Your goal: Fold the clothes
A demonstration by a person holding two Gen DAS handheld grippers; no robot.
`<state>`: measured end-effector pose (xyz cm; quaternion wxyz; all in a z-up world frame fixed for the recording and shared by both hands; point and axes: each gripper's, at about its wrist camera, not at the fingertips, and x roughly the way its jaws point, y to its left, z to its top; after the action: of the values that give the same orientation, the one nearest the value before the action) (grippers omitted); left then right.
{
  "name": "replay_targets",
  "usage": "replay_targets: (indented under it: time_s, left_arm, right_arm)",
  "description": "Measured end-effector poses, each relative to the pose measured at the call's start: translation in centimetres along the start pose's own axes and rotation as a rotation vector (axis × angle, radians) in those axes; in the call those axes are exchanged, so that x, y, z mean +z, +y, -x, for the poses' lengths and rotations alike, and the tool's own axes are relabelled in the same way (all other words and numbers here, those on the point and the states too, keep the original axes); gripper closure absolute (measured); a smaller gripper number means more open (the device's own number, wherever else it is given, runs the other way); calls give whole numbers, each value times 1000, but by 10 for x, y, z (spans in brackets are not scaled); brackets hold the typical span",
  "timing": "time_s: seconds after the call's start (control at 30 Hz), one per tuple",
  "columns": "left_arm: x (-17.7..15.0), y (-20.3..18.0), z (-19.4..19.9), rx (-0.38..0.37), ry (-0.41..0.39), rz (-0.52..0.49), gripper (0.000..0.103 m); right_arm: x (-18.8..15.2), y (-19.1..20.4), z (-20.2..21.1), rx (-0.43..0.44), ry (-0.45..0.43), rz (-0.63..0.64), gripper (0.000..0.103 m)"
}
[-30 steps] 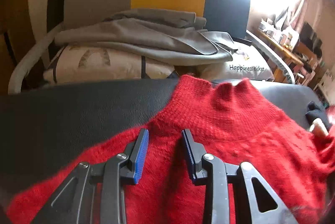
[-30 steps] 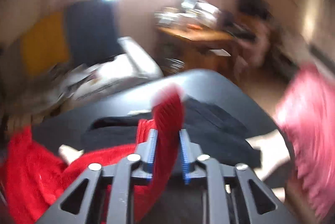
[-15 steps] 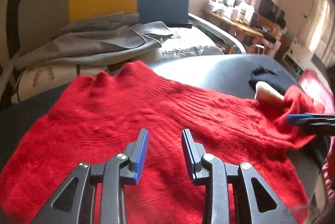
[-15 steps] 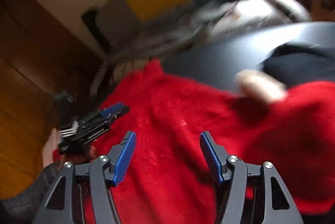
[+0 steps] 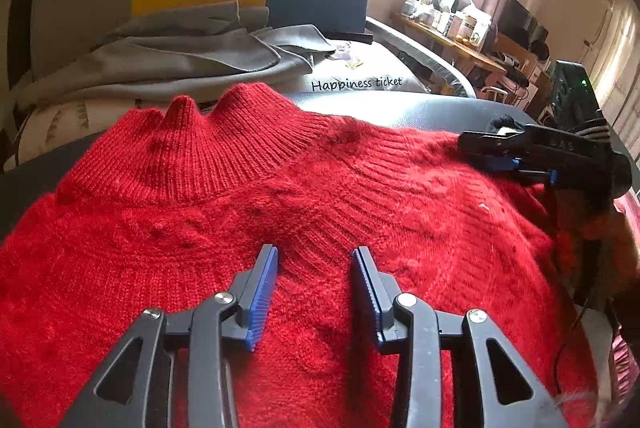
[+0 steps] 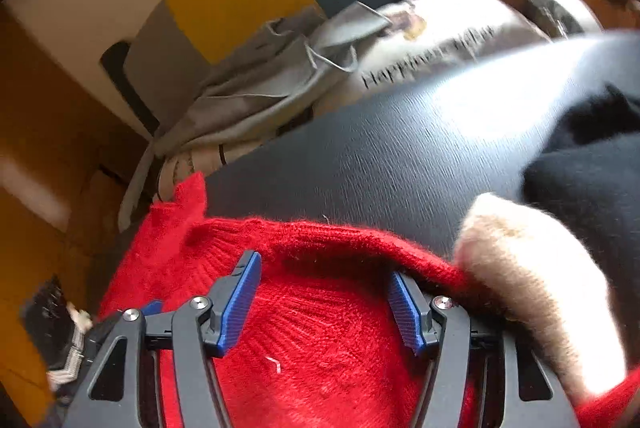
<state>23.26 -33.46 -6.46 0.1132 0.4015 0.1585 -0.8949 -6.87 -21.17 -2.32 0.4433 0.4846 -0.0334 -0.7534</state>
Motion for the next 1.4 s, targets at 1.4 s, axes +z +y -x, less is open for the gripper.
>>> replay_targets:
  time_s: [1.4]
  left_arm:
    - [-232,59,222,267,-98,264,62]
  right_arm:
    - [-284,113,113,-125,-11,482,1]
